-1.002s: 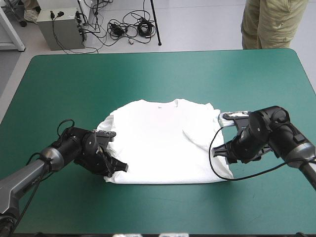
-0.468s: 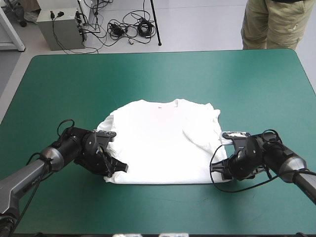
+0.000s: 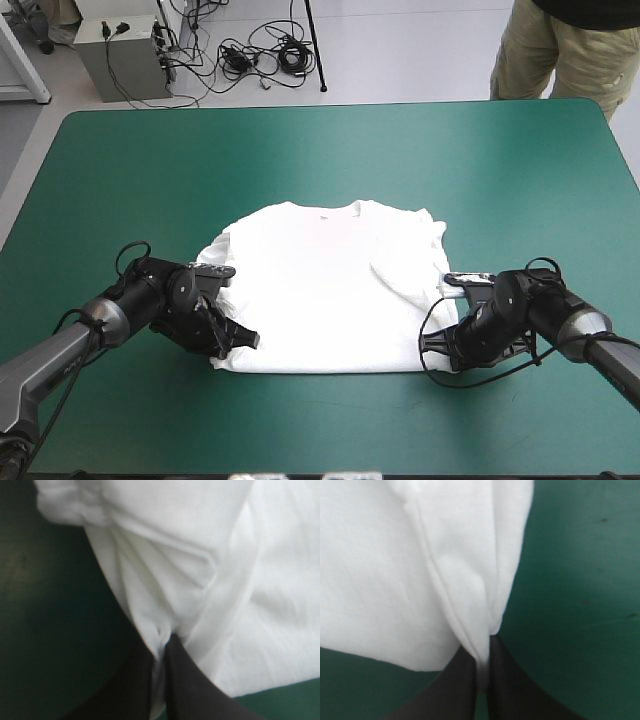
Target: Fold the cloth
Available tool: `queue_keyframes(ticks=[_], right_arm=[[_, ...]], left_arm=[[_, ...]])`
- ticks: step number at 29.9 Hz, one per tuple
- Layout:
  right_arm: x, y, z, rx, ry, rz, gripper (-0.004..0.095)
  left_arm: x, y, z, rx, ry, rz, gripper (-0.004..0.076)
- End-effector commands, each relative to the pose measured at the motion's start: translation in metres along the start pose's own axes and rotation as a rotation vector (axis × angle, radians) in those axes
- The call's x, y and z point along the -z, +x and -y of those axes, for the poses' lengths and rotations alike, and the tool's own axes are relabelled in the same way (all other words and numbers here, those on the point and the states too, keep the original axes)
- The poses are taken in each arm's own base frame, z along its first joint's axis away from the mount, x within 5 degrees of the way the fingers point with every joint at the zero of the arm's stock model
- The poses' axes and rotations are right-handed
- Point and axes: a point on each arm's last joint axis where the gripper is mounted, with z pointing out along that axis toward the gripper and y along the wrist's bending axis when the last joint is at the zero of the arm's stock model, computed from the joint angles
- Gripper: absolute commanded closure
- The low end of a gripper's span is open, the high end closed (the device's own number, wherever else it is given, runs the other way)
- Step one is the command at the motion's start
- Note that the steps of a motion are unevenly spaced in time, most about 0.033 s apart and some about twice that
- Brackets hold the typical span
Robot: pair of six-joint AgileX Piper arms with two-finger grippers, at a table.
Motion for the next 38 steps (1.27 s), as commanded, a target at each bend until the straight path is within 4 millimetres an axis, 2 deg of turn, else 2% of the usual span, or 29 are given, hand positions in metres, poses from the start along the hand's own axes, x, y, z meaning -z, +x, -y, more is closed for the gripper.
queue_keyframes(ticks=[1,4,10,15,18,22,26,31,38], right_arm=[[0.005,0.001,-0.008,-0.035,-0.061,0.0,0.0925],[0.019,0.0,-0.01,-0.011,-0.058,0.029,0.0925],[0.07,-0.012,-0.016,0.007,-0.024,0.212,0.0925],[0.105,-0.027,-0.021,0.054,0.011,0.33,0.0925],[0.116,-0.039,-0.023,0.079,0.037,0.375,0.0926],[0.119,-0.061,-0.026,0.099,0.075,0.399,0.0925],[0.118,-0.091,-0.028,0.08,0.073,0.434,0.0925],[0.117,-0.127,-0.023,0.023,0.045,0.478,0.0925],[0.106,-0.172,-0.013,-0.027,0.027,0.48,0.0925]], left_arm=[[0.005,0.004,-0.005,-0.05,-0.062,-0.023,0.0733],[0.018,0.003,-0.005,-0.061,-0.069,0.011,0.0733],[0.056,-0.005,-0.007,-0.108,-0.143,0.078,0.0733],[0.091,-0.025,-0.007,-0.129,-0.205,0.208,0.0733],[0.107,-0.038,-0.007,-0.144,-0.231,0.288,0.0733],[0.118,-0.058,-0.006,-0.164,-0.275,0.349,0.0733],[0.121,-0.083,-0.006,-0.187,-0.329,0.394,0.0733],[0.118,-0.117,-0.005,-0.208,-0.384,0.412,0.0733],[0.102,-0.165,-0.009,-0.171,-0.378,0.435,0.0733]])
